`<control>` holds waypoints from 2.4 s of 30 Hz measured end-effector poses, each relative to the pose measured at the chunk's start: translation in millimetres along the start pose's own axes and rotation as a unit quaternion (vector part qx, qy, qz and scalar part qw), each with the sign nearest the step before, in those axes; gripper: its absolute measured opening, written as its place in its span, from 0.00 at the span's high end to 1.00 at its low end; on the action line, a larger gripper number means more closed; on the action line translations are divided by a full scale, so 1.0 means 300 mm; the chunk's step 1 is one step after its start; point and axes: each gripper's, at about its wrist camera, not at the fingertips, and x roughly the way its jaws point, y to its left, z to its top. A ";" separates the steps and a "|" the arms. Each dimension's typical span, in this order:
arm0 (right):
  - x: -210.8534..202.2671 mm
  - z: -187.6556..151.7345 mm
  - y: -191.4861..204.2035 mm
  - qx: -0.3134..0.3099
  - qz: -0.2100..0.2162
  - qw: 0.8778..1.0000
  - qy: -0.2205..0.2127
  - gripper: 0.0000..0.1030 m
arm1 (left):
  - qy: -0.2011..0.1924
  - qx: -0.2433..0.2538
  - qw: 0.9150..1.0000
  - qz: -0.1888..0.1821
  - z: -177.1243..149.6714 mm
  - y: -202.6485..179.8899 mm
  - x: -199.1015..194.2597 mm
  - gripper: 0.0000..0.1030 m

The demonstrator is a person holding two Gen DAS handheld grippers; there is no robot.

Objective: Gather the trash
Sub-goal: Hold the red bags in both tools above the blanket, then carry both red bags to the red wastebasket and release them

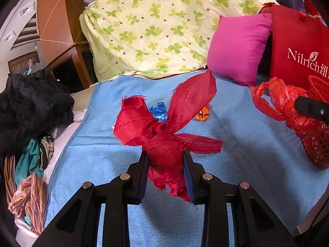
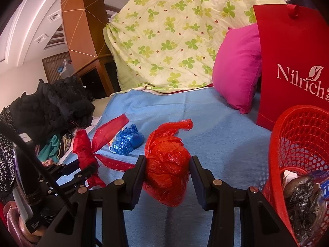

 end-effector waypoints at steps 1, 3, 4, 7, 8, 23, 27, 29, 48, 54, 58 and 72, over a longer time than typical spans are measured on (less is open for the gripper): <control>-0.006 0.000 -0.001 0.000 0.000 1.000 -0.002 0.56 | -0.001 0.001 1.000 -0.001 0.000 -0.002 -0.003 0.68; -0.017 -0.002 0.000 -0.001 -0.001 1.000 -0.005 0.56 | -0.004 0.003 1.000 -0.003 0.000 -0.008 -0.012 0.68; -0.023 0.000 -0.003 0.000 -0.001 1.000 -0.006 0.56 | -0.005 0.004 1.000 -0.004 0.001 -0.010 -0.015 0.68; -0.043 -0.001 -0.003 0.001 -0.001 1.000 -0.012 0.56 | -0.010 0.006 1.000 -0.006 0.003 -0.024 -0.032 0.68; -0.048 0.001 -0.005 0.001 -0.001 1.000 -0.013 0.56 | -0.012 0.007 1.000 -0.006 0.004 -0.026 -0.037 0.68; -0.096 0.014 -0.046 0.014 0.001 0.999 -0.032 0.55 | -0.016 0.012 1.000 0.004 -0.026 -0.090 -0.117 0.68; -0.105 0.019 -0.059 0.021 0.003 0.999 -0.039 0.55 | -0.013 0.012 1.000 0.006 -0.039 -0.103 -0.150 0.68; -0.111 0.019 -0.067 0.026 0.004 0.999 -0.043 0.56 | -0.011 0.012 1.000 0.007 -0.043 -0.108 -0.169 0.68; -0.208 -0.023 -0.024 0.033 0.035 0.995 -0.082 0.55 | -0.045 0.025 0.998 0.030 -0.008 -0.097 -0.405 0.67; -0.332 -0.060 -0.027 0.049 0.052 0.992 -0.105 0.55 | -0.063 0.029 0.997 0.032 0.010 -0.094 -0.472 0.67; -0.417 -0.061 -0.029 0.043 0.053 0.991 -0.119 0.55 | -0.075 0.034 0.996 0.029 0.030 -0.105 -0.510 0.67; -0.691 -0.013 -0.055 0.035 0.036 0.982 -0.181 0.55 | -0.114 0.048 0.992 0.010 0.098 -0.165 -0.637 0.67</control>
